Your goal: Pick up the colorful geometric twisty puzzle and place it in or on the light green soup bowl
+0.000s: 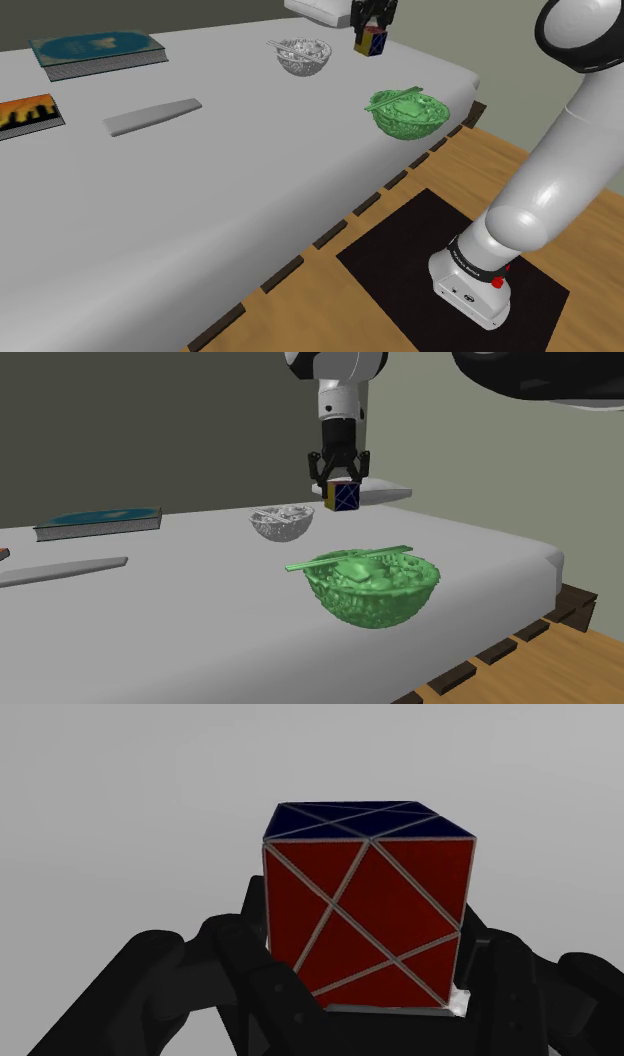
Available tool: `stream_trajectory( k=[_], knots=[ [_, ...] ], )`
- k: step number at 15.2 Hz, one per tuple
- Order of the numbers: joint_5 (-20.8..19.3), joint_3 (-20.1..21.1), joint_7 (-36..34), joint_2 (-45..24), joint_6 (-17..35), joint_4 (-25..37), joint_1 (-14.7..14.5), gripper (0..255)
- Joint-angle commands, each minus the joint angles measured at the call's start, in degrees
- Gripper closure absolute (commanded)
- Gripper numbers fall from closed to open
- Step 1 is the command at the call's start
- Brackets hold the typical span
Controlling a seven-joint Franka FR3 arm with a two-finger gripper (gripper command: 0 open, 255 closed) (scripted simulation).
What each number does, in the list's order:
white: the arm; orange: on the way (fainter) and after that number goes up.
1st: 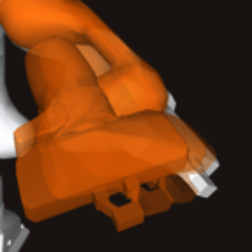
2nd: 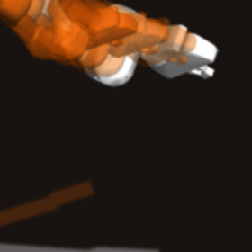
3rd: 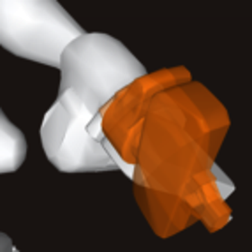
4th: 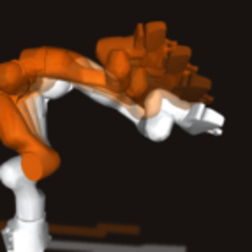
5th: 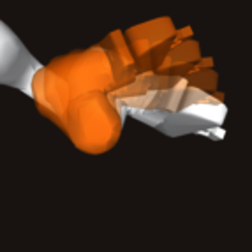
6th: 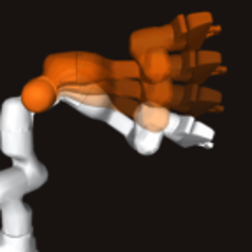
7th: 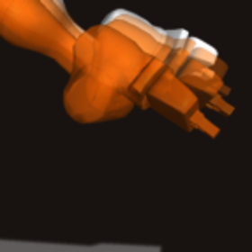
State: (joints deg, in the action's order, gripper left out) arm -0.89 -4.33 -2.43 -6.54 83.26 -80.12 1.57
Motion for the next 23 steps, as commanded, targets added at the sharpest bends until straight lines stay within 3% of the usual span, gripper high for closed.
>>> stream_trajectory(
  k=[1, 9, 15, 23],
  knots=[
    [0.1, 0.0, 0.1, -0.7, -1.7, 2.4, 0.0, 255],
    [0.3, -0.1, 0.4, -4.1, -9.0, 13.0, 0.2, 255],
    [-0.7, 1.1, -2.3, 12.2, -5.0, -7.2, -1.4, 255],
    [-0.5, 3.4, -5.9, 30.0, -5.3, -24.8, -2.6, 255]
  ],
)
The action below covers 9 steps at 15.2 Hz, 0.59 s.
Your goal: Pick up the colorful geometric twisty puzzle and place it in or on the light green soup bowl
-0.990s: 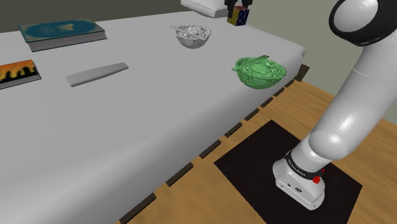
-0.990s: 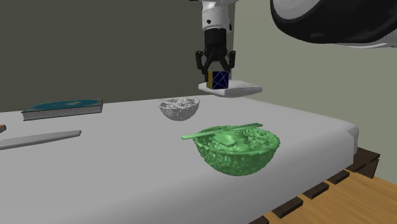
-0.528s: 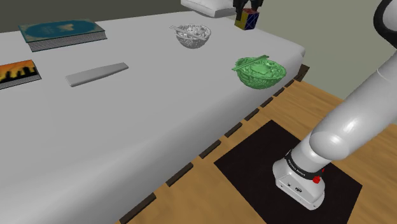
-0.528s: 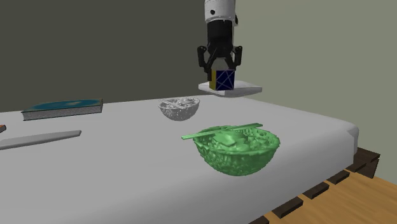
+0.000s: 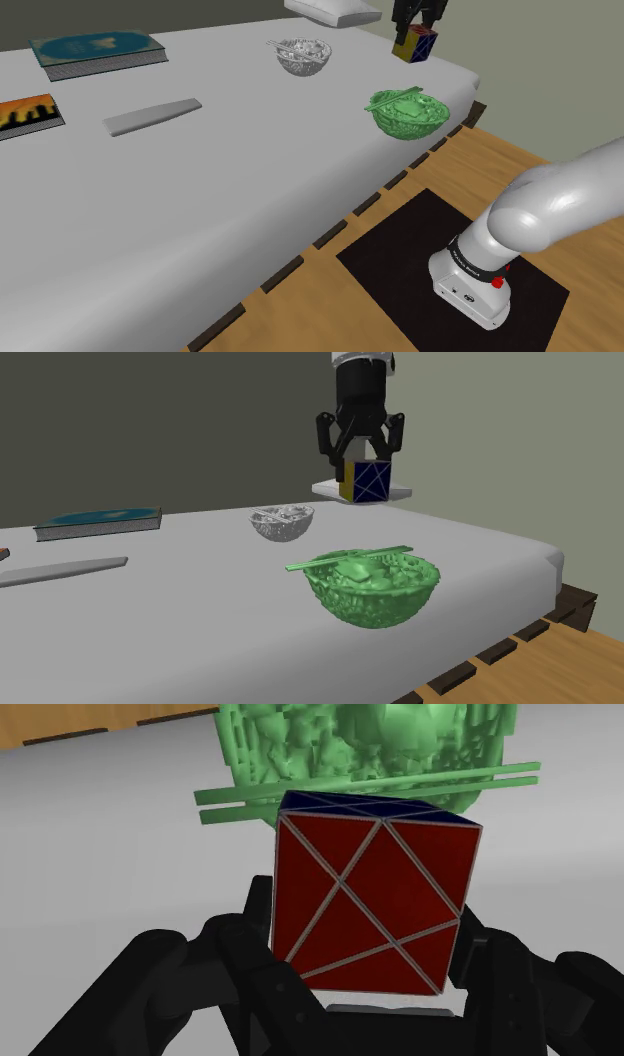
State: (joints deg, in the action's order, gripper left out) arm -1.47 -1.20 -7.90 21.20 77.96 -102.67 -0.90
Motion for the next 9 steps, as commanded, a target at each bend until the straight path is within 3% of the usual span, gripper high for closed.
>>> stream_trajectory(
  k=[1, 5, 9],
  knots=[
    [0.2, 0.6, -0.9, 4.3, -0.4, -4.0, -0.2, 255],
    [1.0, 1.9, -2.6, 12.0, -2.3, -9.7, -0.7, 255],
    [1.0, 1.9, -2.6, 13.3, 0.6, -14.0, -0.7, 255]
  ],
)
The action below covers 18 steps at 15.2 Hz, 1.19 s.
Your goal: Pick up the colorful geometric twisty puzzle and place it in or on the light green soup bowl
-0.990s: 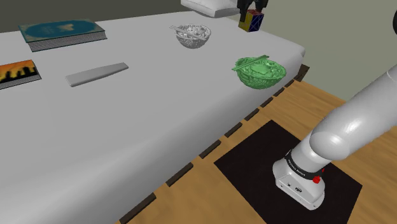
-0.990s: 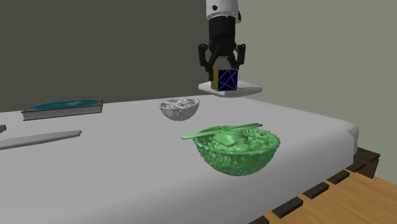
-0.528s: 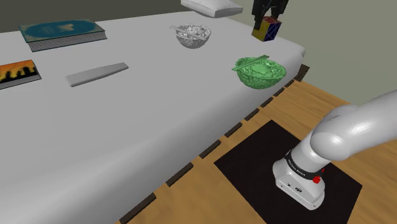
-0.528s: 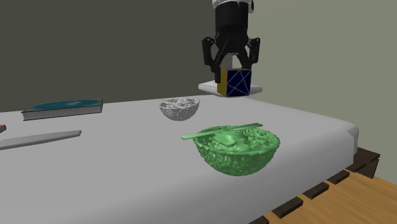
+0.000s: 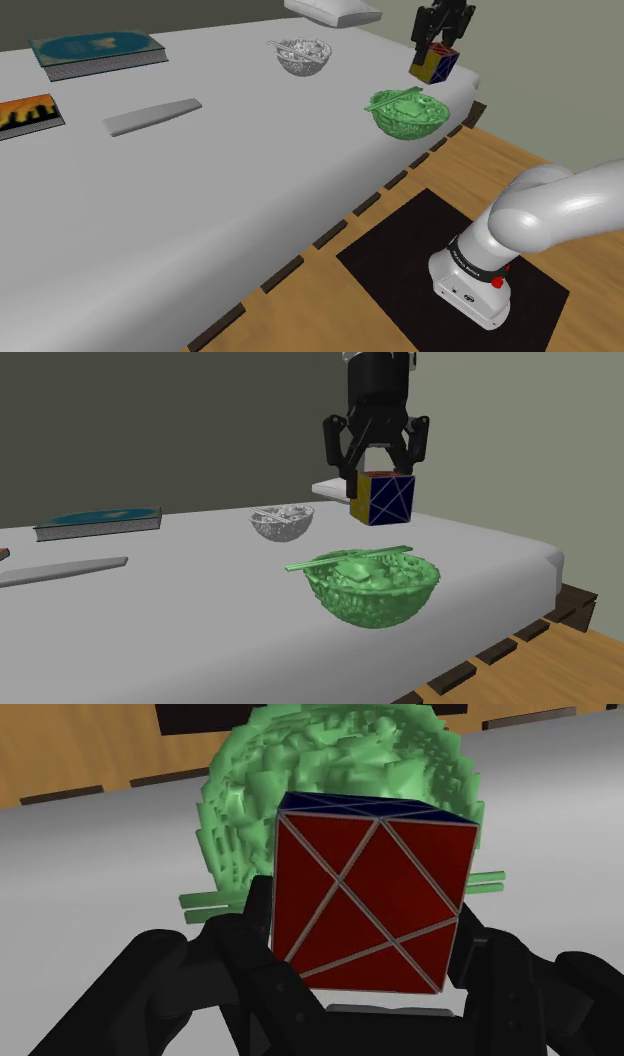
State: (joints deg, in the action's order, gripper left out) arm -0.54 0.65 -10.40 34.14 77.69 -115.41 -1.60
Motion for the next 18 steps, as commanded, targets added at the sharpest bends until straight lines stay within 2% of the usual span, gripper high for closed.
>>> stream_trajectory(
  k=[1, 10, 17, 18],
  knots=[
    [0.1, 0.1, -0.1, 0.7, 1.6, -2.3, 0.0, 255],
    [0.1, 0.1, -0.2, 3.0, 8.1, -11.2, -0.1, 255],
    [0.1, 0.1, -0.2, 3.0, 8.1, -11.2, -0.1, 255],
    [0.1, 0.1, -0.2, 3.0, 8.1, -11.2, -0.1, 0]
  ],
)
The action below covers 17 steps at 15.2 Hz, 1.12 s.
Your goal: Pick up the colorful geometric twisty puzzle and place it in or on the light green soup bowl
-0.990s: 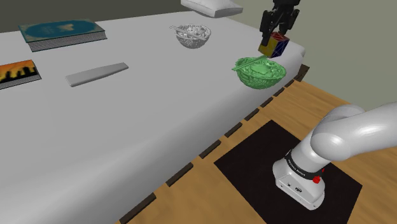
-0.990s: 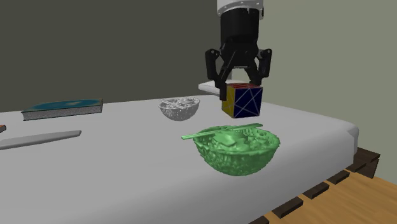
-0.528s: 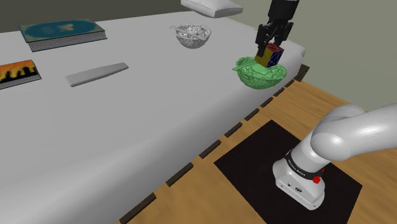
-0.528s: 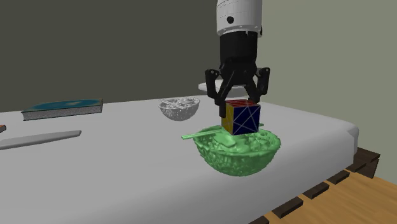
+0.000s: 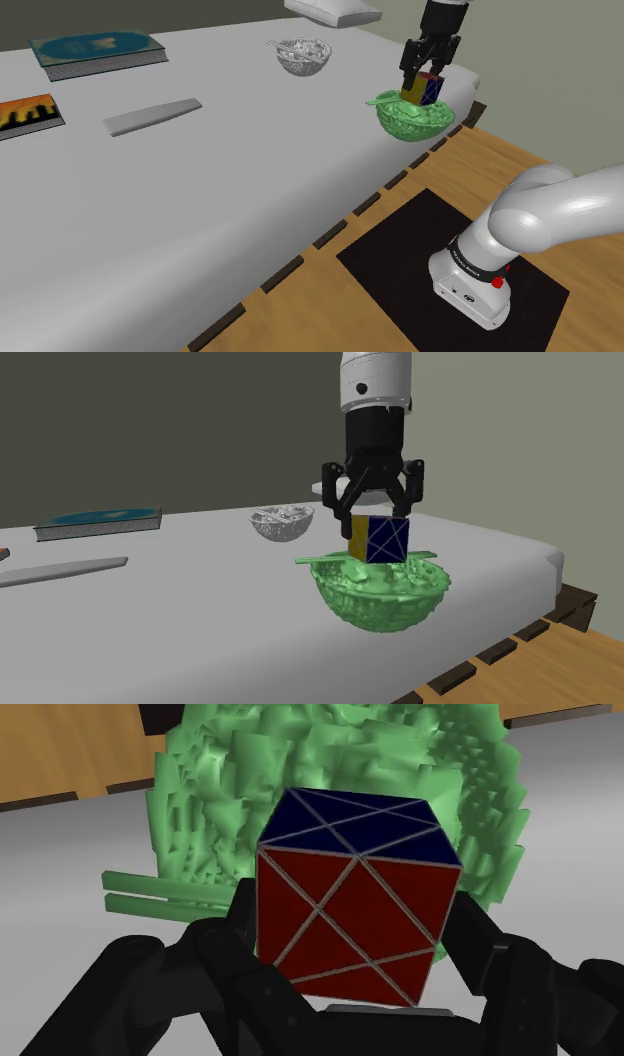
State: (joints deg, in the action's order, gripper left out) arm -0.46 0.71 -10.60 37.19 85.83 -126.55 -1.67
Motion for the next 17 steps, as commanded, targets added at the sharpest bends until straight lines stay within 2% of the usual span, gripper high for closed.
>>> stream_trajectory(
  k=[1, 5, 9, 17],
  knots=[
    [0.0, 0.0, 0.0, 0.0, 0.0, 0.0, 0.0, 0],
    [0.0, 0.0, 0.0, 0.0, 0.0, 0.0, 0.0, 0],
    [0.0, 0.1, 0.0, -3.0, -6.7, 9.6, 0.0, 0],
    [0.0, 0.1, 0.0, -3.0, -6.7, 9.6, 0.0, 0]
  ],
)
